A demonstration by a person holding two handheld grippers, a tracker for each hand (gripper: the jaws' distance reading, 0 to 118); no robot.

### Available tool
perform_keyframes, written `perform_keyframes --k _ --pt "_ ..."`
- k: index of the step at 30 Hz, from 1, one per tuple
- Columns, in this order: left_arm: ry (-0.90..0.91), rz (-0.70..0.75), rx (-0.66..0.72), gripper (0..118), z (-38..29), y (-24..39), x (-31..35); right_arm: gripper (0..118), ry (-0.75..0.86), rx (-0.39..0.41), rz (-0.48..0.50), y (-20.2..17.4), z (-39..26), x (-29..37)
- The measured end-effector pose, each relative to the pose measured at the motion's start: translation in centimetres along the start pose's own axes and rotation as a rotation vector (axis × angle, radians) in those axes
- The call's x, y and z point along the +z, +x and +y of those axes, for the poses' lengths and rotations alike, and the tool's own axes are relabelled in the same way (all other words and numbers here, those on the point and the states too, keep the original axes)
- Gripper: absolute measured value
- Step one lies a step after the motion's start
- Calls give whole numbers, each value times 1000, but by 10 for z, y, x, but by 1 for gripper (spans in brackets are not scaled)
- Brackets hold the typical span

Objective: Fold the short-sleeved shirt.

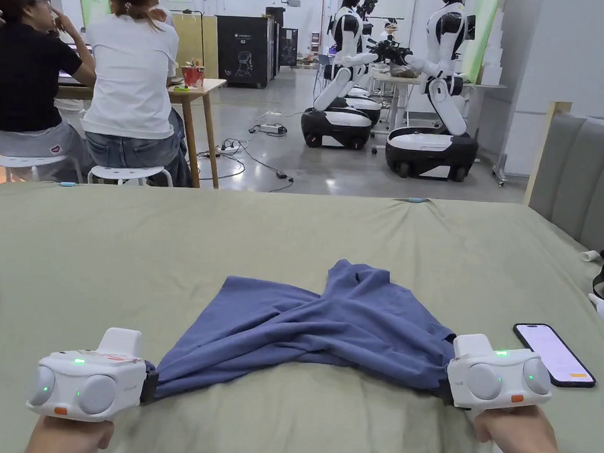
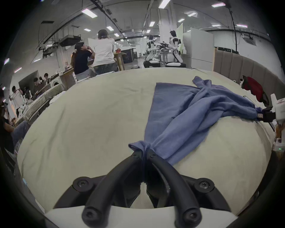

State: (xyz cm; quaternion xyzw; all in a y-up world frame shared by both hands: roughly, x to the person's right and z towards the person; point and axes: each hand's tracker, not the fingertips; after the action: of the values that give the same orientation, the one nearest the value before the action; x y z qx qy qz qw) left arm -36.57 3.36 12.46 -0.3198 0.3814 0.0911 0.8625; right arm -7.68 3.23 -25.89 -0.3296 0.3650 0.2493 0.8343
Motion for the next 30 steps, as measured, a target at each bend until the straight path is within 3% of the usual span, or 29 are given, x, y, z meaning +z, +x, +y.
perform_keyframes --k 3,4,5,6,7,8,9,12,14,15,16,24,28,30 --pt "-26 -11 21 4 -1 2 -4 9 10 -36 9 -1 -4 1" --pt "-18 1 25 10 1 2 -1 23 22 -51 18 -2 -5 11" --pt "6 21 33 24 5 3 1 45 43 -65 24 -1 -5 16" --pt "26 26 37 50 8 2 3 75 59 -69 38 0 -4 21" --pt "43 24 43 92 12 2 6 109 69 -74 42 0 -2 26" --pt "57 19 47 118 16 2 8 118 93 -82 51 2 1 27" --pt "118 -25 69 117 22 2 15 118 149 -90 54 2 5 36" --pt "97 -26 31 108 34 3 21 101 157 -65 49 -3 19 40" --pt "137 -27 -7 64 36 13 27 56 169 -50 53 -8 25 41" --pt "158 -13 -25 29 37 15 28 27 176 -50 51 -10 28 42" --pt "162 -2 -35 0 36 16 26 6 177 -50 50 -13 30 42" --pt "129 1 27 0 35 17 28 0 197 -65 50 -28 34 42" --pt "93 -7 40 49 31 9 24 0 198 -69 68 -29 33 46" --pt "61 -9 47 63 26 6 20 0 200 -72 78 -29 33 47"
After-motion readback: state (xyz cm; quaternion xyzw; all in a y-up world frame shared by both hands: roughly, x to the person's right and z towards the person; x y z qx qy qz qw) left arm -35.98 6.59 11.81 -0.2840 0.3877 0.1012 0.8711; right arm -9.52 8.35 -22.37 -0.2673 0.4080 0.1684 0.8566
